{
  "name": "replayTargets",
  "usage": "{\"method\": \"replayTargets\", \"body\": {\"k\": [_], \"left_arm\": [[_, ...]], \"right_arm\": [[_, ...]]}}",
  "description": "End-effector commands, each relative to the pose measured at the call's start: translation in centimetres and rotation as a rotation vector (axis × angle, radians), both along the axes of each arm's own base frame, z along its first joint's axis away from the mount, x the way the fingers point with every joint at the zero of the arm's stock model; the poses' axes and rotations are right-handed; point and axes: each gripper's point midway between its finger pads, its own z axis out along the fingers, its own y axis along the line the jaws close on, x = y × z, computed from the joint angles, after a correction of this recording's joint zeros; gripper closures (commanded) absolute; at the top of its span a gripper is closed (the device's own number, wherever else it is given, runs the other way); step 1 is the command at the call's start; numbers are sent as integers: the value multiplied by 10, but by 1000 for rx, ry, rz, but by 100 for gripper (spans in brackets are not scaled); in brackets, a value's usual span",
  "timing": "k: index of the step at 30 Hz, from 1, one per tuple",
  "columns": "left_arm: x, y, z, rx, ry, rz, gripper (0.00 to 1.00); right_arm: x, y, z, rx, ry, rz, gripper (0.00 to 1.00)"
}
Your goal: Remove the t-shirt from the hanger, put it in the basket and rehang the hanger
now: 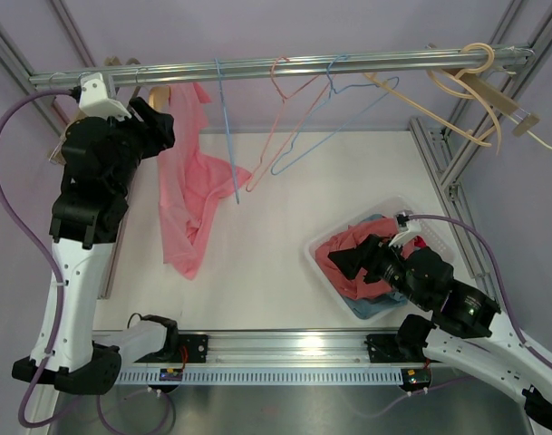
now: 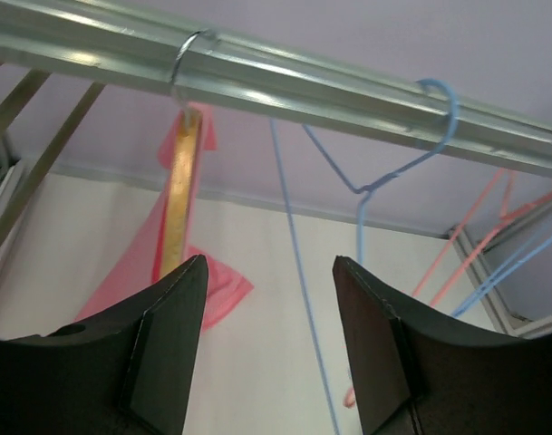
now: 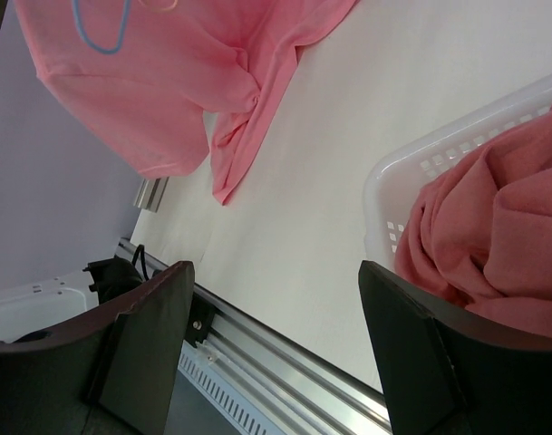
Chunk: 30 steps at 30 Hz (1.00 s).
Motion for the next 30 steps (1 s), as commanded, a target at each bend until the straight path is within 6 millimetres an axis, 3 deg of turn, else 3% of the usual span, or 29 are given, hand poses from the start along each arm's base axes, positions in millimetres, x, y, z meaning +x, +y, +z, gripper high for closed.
{"method": "replayTargets", "body": {"k": [1,8,13,20,23,27,30], "left_arm": [[5,21,-20,40,66,96,39],[33,29,-38,105,121,124,38],[52,39,-31,153,106,165,38],[77,41,-39,164,110,168,44],[83,40,-42,166,105,159,51],[81,39,-45,153,84,155,77],[72,41,-37,152,51,163,90]], "right_arm": [[-3,4,10,33,-49,43,18],[-8,5,6,43,-47,67,18],[-10,8,5,52,-46,82,18],[-9,18,2,57,-32,108,18],[-9,19,2,57,-31,112,19],[-9,19,5,63,-37,114,19],[-9,22,6,62,-36,123,19]]}}
